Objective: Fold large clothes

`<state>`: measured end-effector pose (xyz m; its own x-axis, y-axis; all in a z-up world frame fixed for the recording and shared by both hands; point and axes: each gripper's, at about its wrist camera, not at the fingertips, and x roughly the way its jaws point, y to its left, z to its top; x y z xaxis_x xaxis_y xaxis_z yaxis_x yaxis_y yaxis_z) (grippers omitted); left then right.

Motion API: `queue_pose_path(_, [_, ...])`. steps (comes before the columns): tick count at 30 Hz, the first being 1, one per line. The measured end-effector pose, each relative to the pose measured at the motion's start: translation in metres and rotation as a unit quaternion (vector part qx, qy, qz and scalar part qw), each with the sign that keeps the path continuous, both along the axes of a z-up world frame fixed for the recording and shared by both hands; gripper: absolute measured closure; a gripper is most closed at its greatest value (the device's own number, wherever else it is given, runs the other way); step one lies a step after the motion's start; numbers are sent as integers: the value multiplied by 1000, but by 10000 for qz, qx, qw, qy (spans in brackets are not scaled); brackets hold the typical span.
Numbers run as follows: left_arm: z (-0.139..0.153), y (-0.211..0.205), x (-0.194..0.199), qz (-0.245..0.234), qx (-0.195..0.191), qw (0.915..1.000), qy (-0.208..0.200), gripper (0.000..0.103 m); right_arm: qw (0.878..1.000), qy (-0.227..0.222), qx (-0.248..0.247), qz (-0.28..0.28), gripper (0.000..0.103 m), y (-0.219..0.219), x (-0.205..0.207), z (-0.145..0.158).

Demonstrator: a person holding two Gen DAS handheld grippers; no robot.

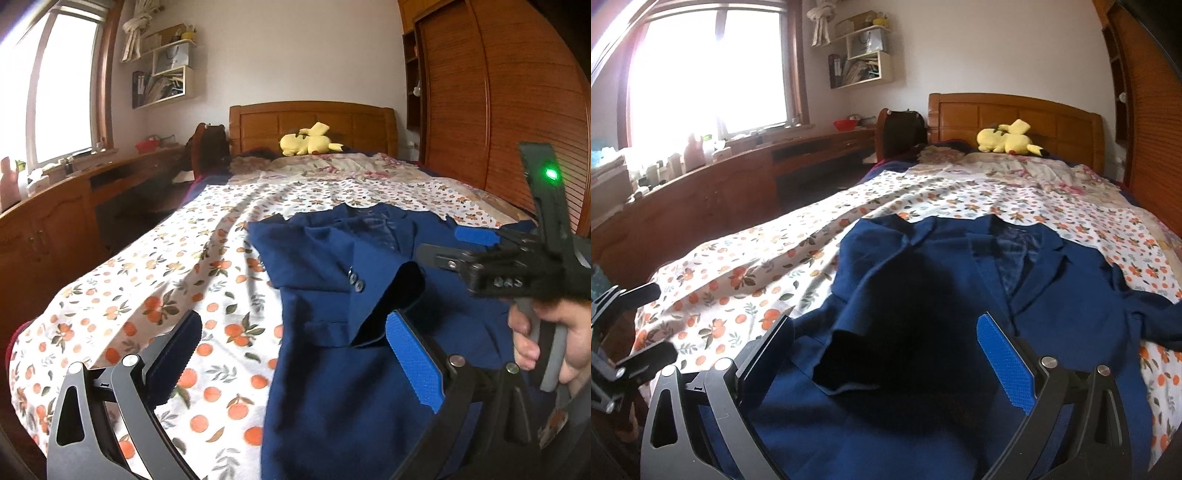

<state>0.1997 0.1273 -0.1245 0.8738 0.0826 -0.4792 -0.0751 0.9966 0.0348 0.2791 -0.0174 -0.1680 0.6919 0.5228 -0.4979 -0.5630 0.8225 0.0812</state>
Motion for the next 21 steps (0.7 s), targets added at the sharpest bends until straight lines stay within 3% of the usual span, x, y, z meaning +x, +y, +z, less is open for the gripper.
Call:
queue_pose_path(12, [-6, 18, -14, 88, -21, 9999, 66, 3, 9971, 611, -371, 252, 20, 33, 30, -44])
queue_pose_path(17, [-6, 16, -14, 49, -59, 9999, 74, 3, 9947, 872, -402, 363, 45, 37, 33, -55])
queue_pose_path(21, [-6, 10, -13, -12, -42, 10000, 81, 3, 9942, 920, -431, 344, 82, 35, 35, -56])
